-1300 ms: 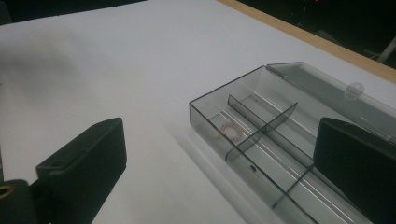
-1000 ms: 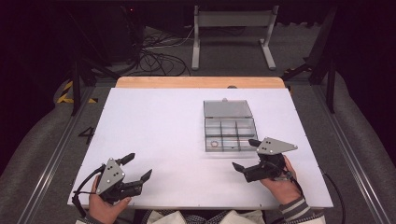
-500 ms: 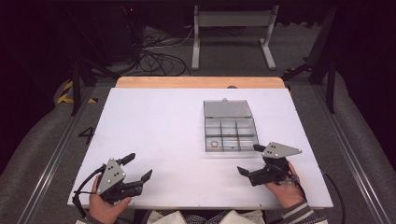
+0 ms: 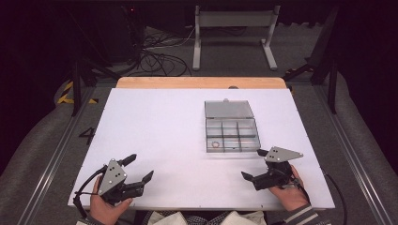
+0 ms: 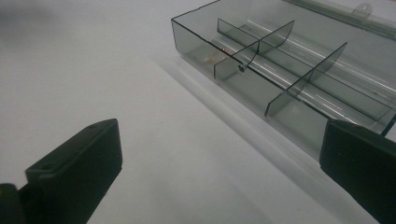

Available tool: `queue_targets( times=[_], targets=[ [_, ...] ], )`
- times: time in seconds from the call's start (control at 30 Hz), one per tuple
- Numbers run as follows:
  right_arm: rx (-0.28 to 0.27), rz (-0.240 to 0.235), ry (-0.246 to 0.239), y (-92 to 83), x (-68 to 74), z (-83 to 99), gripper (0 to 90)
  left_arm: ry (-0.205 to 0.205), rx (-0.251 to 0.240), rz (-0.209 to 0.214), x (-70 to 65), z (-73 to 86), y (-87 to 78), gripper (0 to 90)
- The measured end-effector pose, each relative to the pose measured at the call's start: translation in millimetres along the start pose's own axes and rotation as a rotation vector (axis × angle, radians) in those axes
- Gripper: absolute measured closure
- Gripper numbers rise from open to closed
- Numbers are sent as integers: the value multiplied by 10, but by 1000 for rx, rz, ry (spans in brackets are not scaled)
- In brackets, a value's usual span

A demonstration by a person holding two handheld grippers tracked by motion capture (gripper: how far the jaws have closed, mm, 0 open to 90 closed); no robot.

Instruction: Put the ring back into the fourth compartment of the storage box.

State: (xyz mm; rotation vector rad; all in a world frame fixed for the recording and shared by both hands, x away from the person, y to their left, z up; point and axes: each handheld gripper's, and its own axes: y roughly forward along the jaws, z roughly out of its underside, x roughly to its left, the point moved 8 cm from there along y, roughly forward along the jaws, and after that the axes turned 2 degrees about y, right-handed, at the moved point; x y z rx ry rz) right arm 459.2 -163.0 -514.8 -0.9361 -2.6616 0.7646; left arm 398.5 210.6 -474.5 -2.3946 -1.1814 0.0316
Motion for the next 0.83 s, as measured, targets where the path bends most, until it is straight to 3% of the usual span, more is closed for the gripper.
queue_targets(
  times=[0.33,0.67,0.83],
  targets=[
    [26,-21,4,40,38,83,0,-2,0,0,2,2,1,234],
    [27,1,-7,28,19,67,0,-1,1,-1,9,3,-1,234],
    [57,14,-22,23,14,73,0,2,2,-3,9,4,2,234]
  ],
)
